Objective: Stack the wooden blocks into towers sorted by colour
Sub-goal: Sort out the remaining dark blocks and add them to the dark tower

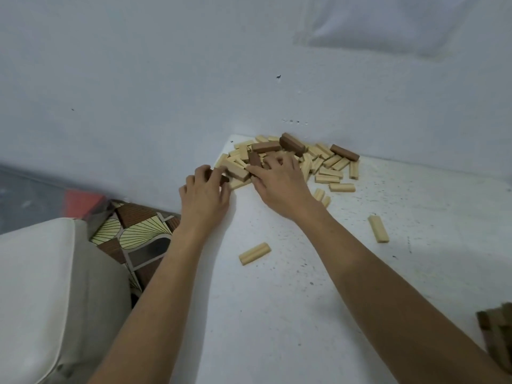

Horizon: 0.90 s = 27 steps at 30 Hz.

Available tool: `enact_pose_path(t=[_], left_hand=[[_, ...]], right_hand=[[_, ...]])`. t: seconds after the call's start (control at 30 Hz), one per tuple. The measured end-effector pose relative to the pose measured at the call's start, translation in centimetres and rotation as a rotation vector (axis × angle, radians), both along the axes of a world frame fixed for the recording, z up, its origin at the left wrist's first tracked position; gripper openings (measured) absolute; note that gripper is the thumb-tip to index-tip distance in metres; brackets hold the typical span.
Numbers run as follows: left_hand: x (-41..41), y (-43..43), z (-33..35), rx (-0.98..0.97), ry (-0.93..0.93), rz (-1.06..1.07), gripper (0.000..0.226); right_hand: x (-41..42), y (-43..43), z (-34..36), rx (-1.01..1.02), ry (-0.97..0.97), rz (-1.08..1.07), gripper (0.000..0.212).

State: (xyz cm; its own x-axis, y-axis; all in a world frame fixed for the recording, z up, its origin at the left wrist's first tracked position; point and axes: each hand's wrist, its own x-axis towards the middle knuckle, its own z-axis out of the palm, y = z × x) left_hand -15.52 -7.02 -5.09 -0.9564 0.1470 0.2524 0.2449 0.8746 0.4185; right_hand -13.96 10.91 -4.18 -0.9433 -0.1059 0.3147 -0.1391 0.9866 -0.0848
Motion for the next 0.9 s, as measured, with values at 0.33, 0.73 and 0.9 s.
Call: enact_pose_path(t=[0.33,0.73,0.9], left_hand=[[-1.3,-0.4,-0.3,0.061,-0.03,-0.053,0.03],[-0.8,-0.7,-0.1,0.252,-0.082,-0.083,0.014],[0.2,-1.0,-0.4,0.293,-0.063,-0.095,0.014]], right_hand=[[-1.0,-0.1,-0.7,-0.064,0.147,-0.056,0.017],[-0.1,-2.0,1.3,-0.429,0.107,0.071,0.018],[-0.3,-3.2,1.4,-0.474,0.059,0.069,0.019]])
